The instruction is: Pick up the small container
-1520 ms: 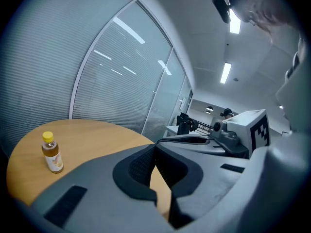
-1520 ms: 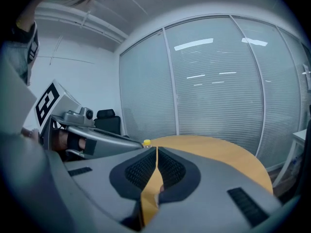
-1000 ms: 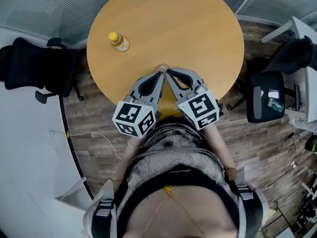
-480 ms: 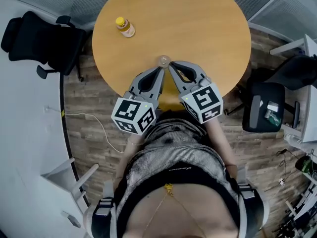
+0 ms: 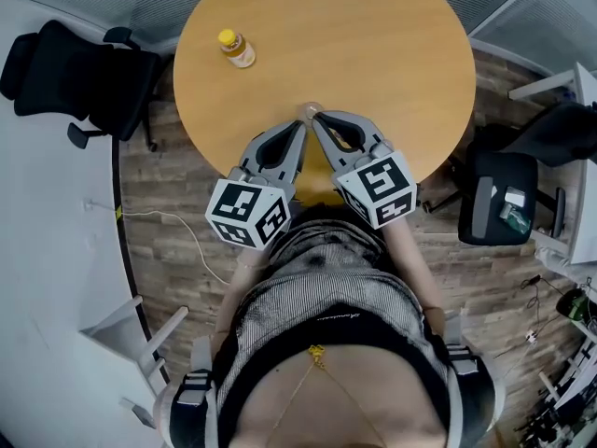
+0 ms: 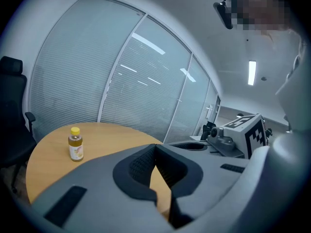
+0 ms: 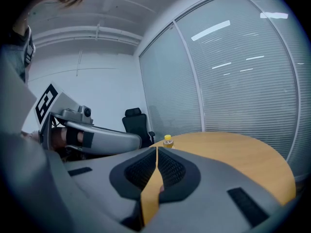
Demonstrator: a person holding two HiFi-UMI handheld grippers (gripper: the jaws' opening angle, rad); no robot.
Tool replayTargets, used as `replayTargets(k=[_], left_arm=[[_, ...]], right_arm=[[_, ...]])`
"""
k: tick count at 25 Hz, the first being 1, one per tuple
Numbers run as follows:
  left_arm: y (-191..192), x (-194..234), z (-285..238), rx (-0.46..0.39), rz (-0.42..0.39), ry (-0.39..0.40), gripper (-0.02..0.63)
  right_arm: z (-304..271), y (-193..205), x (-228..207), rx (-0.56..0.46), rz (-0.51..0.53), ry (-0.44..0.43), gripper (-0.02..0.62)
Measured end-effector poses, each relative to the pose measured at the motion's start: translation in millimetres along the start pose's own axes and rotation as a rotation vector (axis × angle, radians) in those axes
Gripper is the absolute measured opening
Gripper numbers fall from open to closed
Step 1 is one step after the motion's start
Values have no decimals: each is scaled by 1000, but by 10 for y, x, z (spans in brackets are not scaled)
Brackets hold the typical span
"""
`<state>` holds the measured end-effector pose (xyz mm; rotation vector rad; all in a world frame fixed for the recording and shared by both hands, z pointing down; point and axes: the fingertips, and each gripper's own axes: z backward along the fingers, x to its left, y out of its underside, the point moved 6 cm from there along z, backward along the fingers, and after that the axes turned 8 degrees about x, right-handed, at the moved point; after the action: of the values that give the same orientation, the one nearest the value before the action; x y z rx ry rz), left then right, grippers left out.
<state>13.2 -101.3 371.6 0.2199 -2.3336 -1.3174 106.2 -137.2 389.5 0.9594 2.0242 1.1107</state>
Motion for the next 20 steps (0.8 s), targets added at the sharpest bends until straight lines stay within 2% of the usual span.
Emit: replayTargets(k=[10,20], left_arm=[[-95,269,-92,41,-32,77,18],[-52,524,-112,84,-53,112,18]], right_arm=[[-205,-26,-3,18,-51,76,25],[-389,-82,50,37,-64,118,25]])
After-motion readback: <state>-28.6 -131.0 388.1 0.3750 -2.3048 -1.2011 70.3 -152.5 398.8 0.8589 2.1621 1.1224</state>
